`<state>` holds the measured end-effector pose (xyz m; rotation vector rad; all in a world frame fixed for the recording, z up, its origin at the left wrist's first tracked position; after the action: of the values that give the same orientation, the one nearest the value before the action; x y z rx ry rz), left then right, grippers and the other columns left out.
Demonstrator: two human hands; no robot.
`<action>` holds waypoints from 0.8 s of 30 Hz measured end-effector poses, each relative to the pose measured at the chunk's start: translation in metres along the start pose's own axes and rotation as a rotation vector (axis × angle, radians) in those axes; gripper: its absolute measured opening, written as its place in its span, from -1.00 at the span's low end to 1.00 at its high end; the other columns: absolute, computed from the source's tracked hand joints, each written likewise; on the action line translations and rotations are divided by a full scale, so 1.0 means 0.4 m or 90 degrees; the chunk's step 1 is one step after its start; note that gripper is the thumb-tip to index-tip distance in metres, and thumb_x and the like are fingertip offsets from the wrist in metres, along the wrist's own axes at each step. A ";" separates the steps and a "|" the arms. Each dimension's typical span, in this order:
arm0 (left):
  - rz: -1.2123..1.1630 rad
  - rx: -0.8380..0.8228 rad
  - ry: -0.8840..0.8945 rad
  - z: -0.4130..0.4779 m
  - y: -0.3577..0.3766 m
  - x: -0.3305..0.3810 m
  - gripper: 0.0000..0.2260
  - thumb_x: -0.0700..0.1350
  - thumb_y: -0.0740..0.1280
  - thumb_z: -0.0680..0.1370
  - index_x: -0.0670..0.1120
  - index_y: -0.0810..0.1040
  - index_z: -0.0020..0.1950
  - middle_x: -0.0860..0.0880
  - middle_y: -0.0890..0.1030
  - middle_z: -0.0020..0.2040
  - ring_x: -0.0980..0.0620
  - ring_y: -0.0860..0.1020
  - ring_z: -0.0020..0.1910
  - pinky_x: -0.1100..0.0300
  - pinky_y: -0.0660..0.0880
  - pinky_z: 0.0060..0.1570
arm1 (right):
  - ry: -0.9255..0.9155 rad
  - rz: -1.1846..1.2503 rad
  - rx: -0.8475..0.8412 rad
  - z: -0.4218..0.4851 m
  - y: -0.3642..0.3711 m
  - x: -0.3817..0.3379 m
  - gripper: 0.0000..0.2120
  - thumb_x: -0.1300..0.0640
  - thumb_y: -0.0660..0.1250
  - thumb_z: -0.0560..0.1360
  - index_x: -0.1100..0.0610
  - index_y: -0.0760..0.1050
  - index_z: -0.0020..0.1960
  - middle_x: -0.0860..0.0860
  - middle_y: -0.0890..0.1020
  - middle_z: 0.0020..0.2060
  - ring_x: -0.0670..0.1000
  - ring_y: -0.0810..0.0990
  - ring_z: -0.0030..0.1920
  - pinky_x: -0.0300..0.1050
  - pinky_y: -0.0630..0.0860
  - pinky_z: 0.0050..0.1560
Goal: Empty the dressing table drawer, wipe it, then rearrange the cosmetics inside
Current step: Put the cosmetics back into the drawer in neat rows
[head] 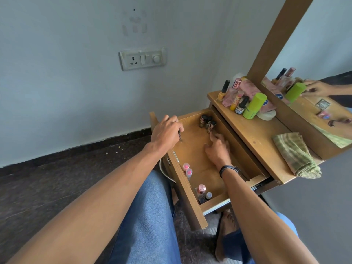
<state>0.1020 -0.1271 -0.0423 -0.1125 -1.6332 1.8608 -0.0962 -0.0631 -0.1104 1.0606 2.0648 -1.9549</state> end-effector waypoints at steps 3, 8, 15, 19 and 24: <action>-0.004 -0.005 -0.002 0.002 0.001 -0.001 -0.77 -0.29 0.36 0.56 -0.05 0.70 0.13 0.02 0.59 0.17 0.02 0.44 0.10 0.11 0.53 0.02 | 0.002 -0.029 -0.004 0.011 0.004 -0.004 -0.45 0.03 0.22 0.66 0.06 0.20 0.62 0.01 0.21 0.54 0.25 0.20 0.52 0.14 0.22 0.51; -0.008 -0.005 -0.006 0.001 0.001 -0.002 -0.78 -0.28 0.37 0.56 -0.04 0.71 0.11 0.03 0.60 0.17 0.03 0.44 0.10 0.12 0.53 0.02 | -0.033 -0.058 0.032 0.016 0.014 -0.008 -0.49 0.01 0.23 0.66 0.07 0.28 0.58 0.06 0.32 0.45 0.21 0.31 0.41 0.18 0.36 0.42; -0.014 0.001 -0.013 0.001 0.001 -0.004 -0.78 -0.29 0.38 0.55 -0.03 0.71 0.07 0.03 0.61 0.14 0.03 0.45 0.08 0.13 0.54 -0.01 | -0.061 -0.085 0.031 0.024 0.021 -0.009 -0.47 -0.03 0.20 0.67 0.07 0.25 0.60 0.02 0.27 0.51 0.21 0.31 0.41 0.16 0.37 0.40; -0.017 0.002 -0.014 0.001 0.001 -0.005 -0.81 -0.27 0.39 0.55 -0.03 0.71 0.06 0.03 0.61 0.14 0.03 0.45 0.08 0.15 0.51 -0.02 | -0.046 -0.090 0.018 0.033 0.025 -0.004 -0.43 -0.05 0.16 0.67 0.06 0.16 0.63 -0.03 0.16 0.57 0.25 0.27 0.46 0.14 0.30 0.45; -0.018 0.000 -0.014 0.002 0.002 -0.006 -0.80 -0.28 0.39 0.55 -0.03 0.72 0.06 0.03 0.61 0.14 0.01 0.45 0.08 0.12 0.52 0.03 | -0.020 -0.091 0.003 0.046 0.026 0.005 -0.40 -0.10 0.12 0.68 0.03 0.09 0.66 -0.12 0.08 0.62 0.19 0.28 0.49 0.11 0.27 0.48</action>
<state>0.1029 -0.1291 -0.0437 -0.0682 -1.6412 1.8474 -0.0989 -0.0797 -0.1233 0.9008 2.1755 -2.0269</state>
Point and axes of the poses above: each hand's wrist, its own z-axis towards the middle knuckle, its own y-axis out of the palm, x = y × z, the point moved 5 cm from there along z, towards the middle knuckle
